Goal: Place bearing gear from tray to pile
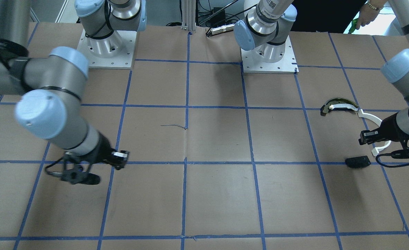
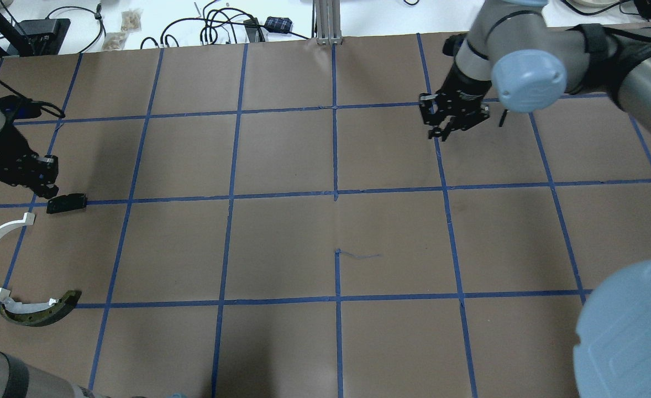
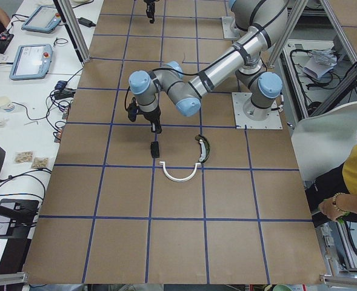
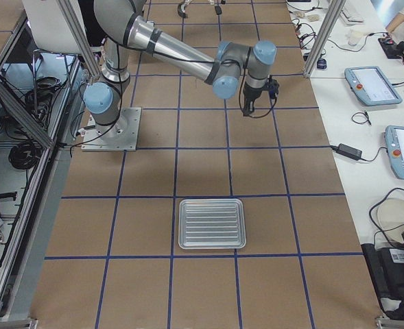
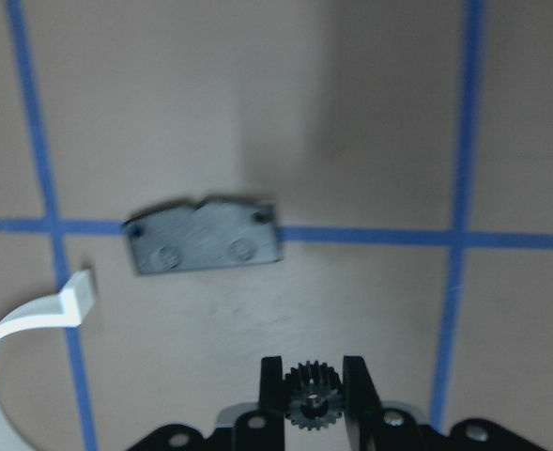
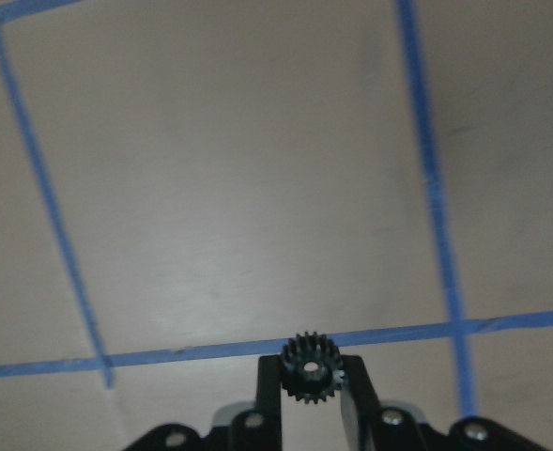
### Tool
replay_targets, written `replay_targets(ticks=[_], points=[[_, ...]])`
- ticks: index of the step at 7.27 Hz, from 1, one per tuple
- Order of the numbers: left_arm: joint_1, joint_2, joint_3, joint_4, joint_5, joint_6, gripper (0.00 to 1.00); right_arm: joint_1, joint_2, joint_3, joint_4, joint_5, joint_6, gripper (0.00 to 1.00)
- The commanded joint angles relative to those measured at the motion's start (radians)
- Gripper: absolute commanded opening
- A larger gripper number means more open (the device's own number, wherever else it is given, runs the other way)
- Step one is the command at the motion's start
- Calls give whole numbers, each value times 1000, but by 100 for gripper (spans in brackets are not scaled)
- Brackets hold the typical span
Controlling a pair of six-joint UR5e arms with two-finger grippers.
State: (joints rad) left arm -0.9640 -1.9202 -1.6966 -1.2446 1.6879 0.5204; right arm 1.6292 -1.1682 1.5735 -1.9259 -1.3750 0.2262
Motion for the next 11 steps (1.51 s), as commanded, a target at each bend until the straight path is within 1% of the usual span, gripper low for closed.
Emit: replay_targets(ticks=[1,2,3,4,5,6,7,8,9,10,11], points=[[108,-35,-79,25,-8,56,0,252,69,-1,-82,50,321,0],[117,-60,-101,95,-2,73,0,311,119,12,-125,30,402,0],[137,-75,-101,111,2,119,0,330,133,40,-143,42,435,0],[152,-97,-100,119,0,141,0,331,130,54,-139,43,476,2],[151,-105,-92,122,-4,136,0,331,137,56,-137,42,469,20],[151,-105,-93,122,-4,141,0,327,142,59,-142,28,464,50],[151,-102,-98,122,-1,145,0,318,131,47,-131,25,469,99],[151,-103,-100,119,-4,145,46,267,87,33,-125,30,461,100],[149,-102,-100,116,-10,142,86,170,35,16,-61,36,377,100],[149,-100,-98,114,-7,138,100,70,-43,13,56,18,141,100],[146,-92,-97,106,-5,132,100,-34,-115,13,120,-65,-80,100]])
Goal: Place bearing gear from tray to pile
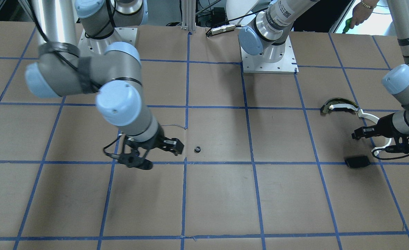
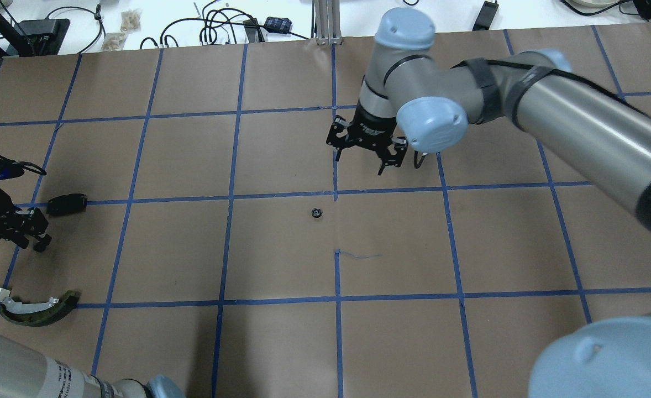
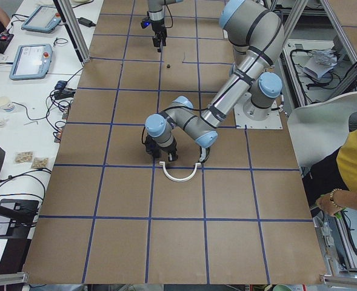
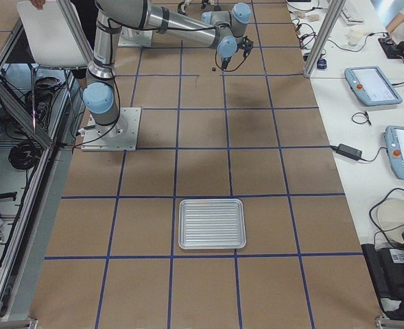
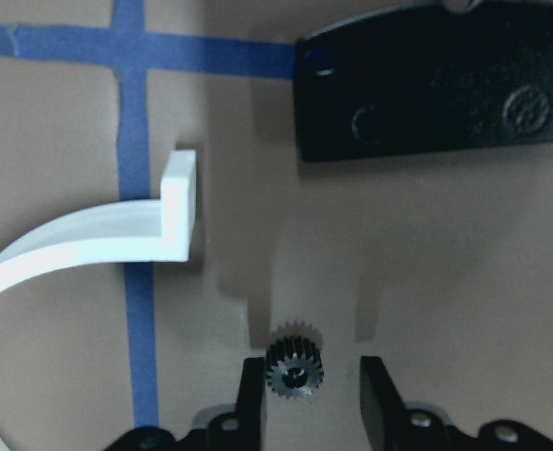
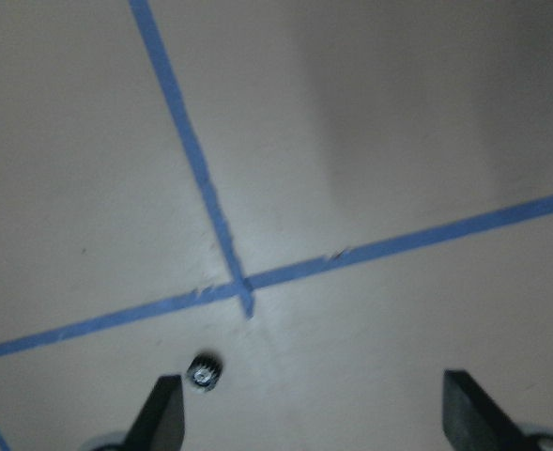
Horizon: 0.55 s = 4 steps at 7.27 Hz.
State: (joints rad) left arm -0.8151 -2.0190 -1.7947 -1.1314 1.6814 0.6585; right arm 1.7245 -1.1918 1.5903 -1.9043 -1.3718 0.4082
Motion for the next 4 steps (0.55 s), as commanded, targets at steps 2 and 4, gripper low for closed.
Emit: replay_targets(ticks=[2,4], points=[[-94,52,41,-24,-5,-8,100,-242,-217,-39,222,-113,-393,100],[-349,103,110,-24,-14,-96,100,-177,-317,-79,306,-136,-394,100]])
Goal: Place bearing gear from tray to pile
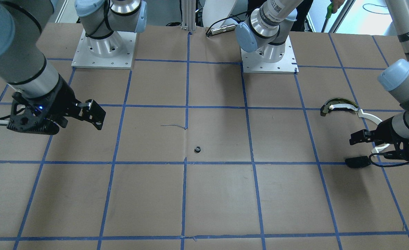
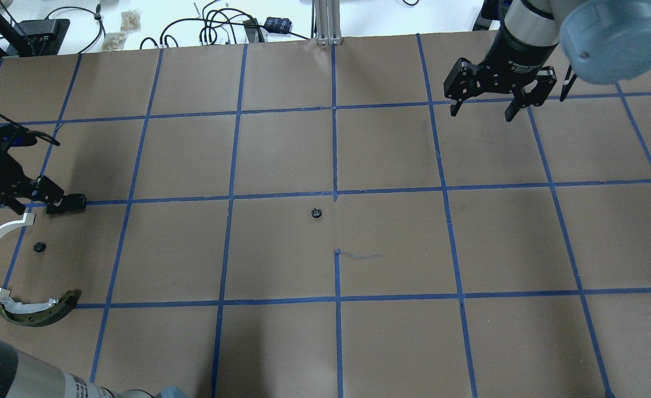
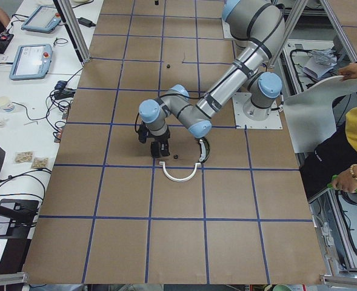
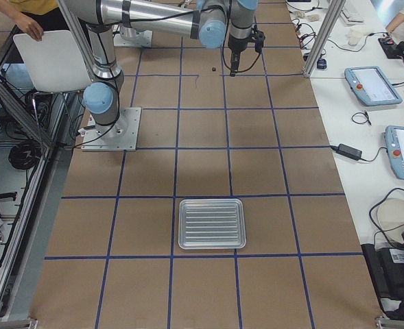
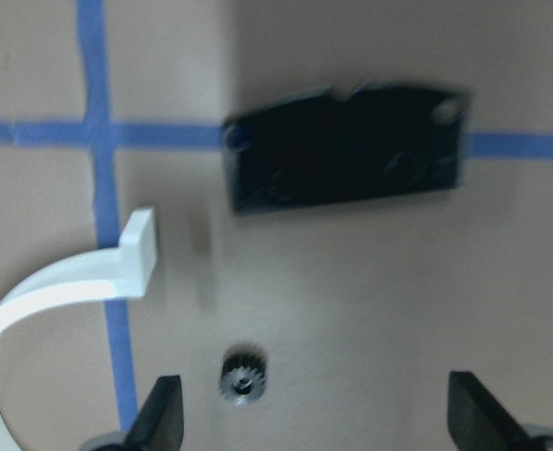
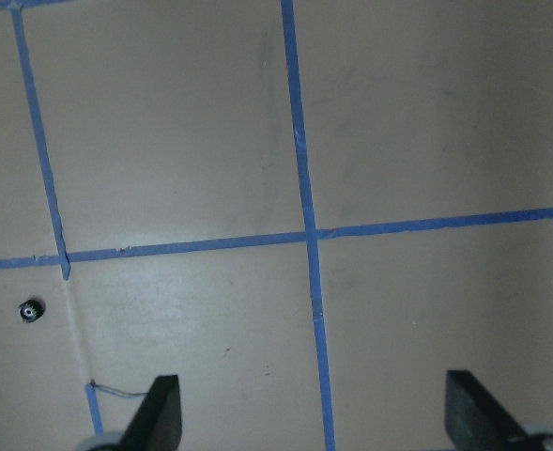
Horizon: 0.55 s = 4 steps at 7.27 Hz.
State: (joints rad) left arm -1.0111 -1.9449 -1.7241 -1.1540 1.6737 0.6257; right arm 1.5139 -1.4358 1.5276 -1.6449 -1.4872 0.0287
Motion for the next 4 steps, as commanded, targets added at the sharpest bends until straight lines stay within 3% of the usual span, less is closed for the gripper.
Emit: replay_targets(ticks=[1,2,3,4], points=[[-270,44,40,-1,-61,-189,100,79,-122,3,50,-24,-16,100],[-379,41,38,0,-78,-327,100,84,-129,-21,89,-25,-24,100],[-490,32,35,13,-80,-440,100,62,-124,-49,117,-141,-89,100],[-609,15,34,35,-77,-543,100,72,-120,-37,170,-154,-70,100]])
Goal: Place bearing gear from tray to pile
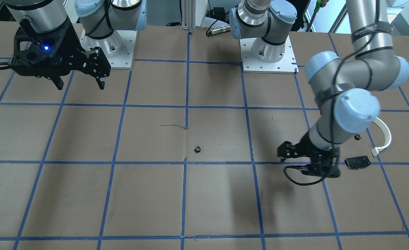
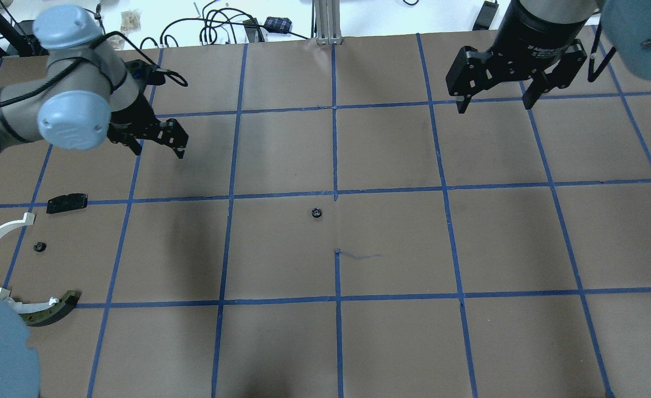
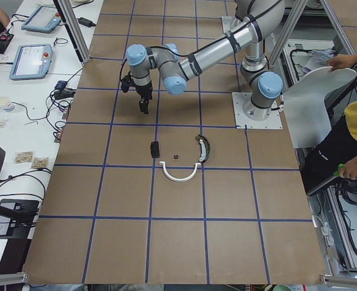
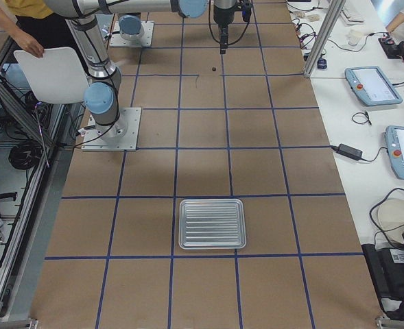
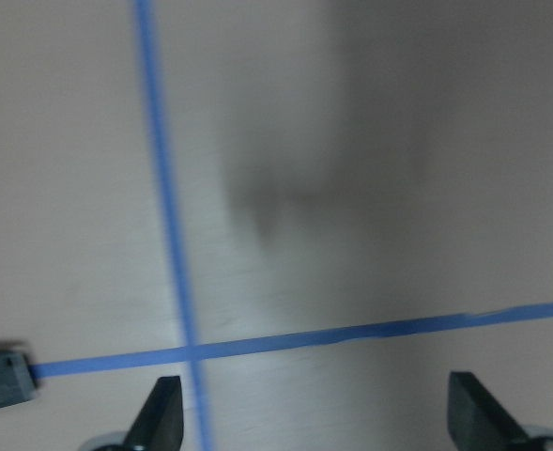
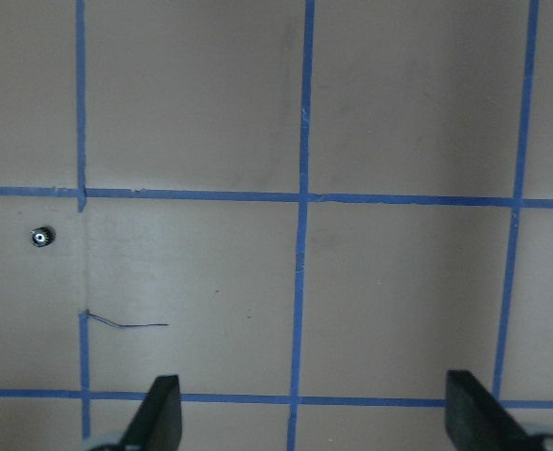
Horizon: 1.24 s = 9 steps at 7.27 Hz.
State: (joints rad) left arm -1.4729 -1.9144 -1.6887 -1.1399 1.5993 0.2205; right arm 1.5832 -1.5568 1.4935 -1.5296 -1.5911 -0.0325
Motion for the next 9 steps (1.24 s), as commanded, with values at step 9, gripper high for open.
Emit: replay_targets(ticks=[9], points=[[-423,-176,-63,158,-88,-299,99,-74,-3,10,-18,55,-49,100]])
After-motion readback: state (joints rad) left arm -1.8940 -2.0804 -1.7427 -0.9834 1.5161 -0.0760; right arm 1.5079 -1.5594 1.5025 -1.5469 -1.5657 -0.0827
